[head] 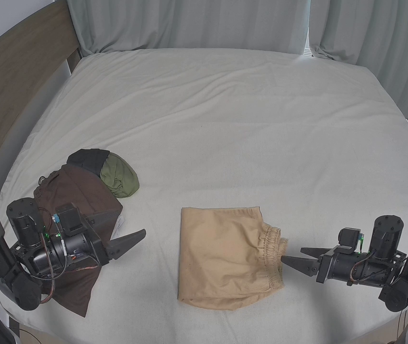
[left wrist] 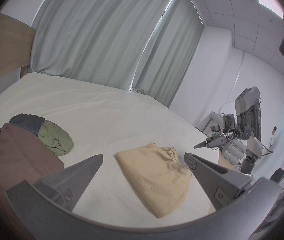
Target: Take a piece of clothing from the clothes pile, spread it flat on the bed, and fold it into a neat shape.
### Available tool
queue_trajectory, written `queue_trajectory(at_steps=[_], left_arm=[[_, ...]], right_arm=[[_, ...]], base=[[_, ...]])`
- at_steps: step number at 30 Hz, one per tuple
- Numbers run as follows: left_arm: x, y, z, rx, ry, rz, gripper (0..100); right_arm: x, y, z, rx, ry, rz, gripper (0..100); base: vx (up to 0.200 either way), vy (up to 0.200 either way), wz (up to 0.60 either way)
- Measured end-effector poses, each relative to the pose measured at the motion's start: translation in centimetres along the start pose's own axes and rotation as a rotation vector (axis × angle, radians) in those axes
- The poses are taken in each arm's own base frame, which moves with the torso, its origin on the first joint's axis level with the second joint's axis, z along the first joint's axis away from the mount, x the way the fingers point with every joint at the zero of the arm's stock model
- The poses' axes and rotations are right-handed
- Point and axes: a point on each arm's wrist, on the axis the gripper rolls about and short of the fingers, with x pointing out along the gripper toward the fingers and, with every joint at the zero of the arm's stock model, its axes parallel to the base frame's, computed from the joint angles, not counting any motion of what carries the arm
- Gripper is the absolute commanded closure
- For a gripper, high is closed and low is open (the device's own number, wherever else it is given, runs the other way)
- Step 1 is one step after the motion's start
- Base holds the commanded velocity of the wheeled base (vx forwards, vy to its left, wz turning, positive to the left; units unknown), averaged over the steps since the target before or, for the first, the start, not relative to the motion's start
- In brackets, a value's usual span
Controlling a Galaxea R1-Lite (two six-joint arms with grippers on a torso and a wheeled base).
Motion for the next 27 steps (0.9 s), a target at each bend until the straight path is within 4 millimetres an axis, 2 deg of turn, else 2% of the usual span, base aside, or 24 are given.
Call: queue_trajectory(at_steps=[7,14,19,27], left_arm=[[-1.4,0.4,0.4,0.023,-0.018,0.039,0],[-2.0,2.8,1.3,0.186,-0.054,0.047,0],[-1.9,4.2,1.3,0.269,-0.056,0.076,0],[-1.1,5.6,0.2,0.263,-0.028,0.079,0]], right_arm=[[0.1,0.0,-0.6,-0.005,0.027,-0.001,0],[0.2,-0.1,-0.9,0.001,0.045,-0.006,0],[0.0,-0.1,-1.4,-0.003,0.07,-0.015,0],[-0.2,-0.8,-2.3,-0.023,0.097,-0.087,0]], base=[[0.0,0.0,0.0],[0.0,0.0,0.0],[0.0,0.0,0.0],[0.0,0.0,0.0]])
